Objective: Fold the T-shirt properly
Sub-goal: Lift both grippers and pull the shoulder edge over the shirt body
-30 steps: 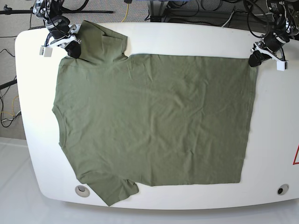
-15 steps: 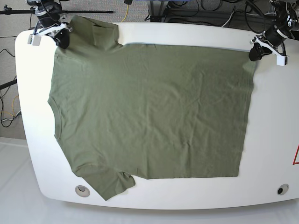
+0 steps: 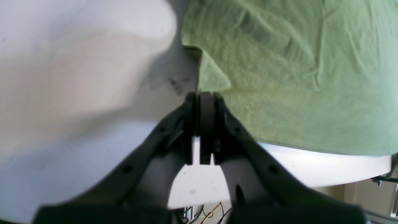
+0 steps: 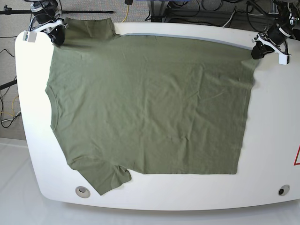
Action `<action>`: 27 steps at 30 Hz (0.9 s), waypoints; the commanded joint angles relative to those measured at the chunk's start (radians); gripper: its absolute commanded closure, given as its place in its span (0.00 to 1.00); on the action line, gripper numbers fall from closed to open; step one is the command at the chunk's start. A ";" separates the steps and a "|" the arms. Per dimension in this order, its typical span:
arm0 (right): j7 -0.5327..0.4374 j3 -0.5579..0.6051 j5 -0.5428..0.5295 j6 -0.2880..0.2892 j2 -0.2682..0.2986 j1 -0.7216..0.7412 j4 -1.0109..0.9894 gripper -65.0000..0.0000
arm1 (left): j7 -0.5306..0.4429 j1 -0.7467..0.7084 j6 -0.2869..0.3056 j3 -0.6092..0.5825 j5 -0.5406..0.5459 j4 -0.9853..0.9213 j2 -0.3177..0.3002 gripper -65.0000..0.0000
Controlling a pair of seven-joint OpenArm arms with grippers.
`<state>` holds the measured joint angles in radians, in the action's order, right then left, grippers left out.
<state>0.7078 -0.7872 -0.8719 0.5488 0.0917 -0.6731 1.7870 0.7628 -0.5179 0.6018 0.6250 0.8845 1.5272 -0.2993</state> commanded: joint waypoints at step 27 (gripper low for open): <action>-0.037 -0.004 -0.008 0.012 0.011 0.079 0.021 1.00 | -0.005 0.030 -0.019 0.007 0.006 0.138 -0.015 1.00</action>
<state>0.6937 -0.7830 -0.8612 0.5510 0.0914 -0.6003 1.7916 0.7715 -0.4992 0.5819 0.6216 0.8757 1.6424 -0.2977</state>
